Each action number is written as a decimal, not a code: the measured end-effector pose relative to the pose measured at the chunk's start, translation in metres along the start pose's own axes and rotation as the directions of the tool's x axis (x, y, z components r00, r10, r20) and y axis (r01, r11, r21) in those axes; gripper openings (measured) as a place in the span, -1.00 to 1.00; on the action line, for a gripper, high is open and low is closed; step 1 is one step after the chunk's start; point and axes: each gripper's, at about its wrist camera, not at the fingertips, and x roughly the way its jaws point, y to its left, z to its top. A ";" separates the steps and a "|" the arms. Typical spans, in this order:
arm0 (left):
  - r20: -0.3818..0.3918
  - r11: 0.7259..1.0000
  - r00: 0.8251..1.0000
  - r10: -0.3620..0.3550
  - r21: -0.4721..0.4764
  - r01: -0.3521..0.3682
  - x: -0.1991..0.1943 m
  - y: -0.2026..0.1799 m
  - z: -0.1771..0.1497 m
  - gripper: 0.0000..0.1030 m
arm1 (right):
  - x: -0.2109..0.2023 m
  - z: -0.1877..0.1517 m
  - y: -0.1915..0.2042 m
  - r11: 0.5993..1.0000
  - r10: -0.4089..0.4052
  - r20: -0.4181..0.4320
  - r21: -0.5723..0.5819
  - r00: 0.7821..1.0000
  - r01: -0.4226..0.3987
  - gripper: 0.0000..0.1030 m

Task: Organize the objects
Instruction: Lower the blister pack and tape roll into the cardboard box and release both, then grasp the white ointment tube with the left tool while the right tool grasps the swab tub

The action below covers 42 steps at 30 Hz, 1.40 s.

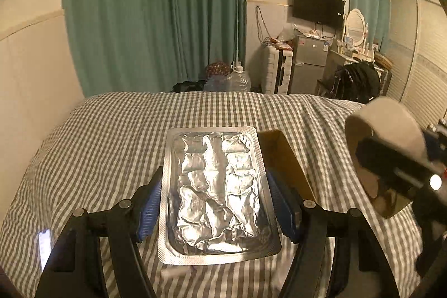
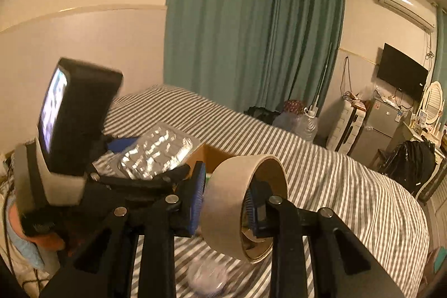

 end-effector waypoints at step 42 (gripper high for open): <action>0.019 0.993 0.995 0.094 -0.068 -0.093 -0.036 0.028 -0.041 1.00 | -0.035 -0.005 -0.033 0.989 -0.105 -0.061 0.103 0.993 0.111 0.62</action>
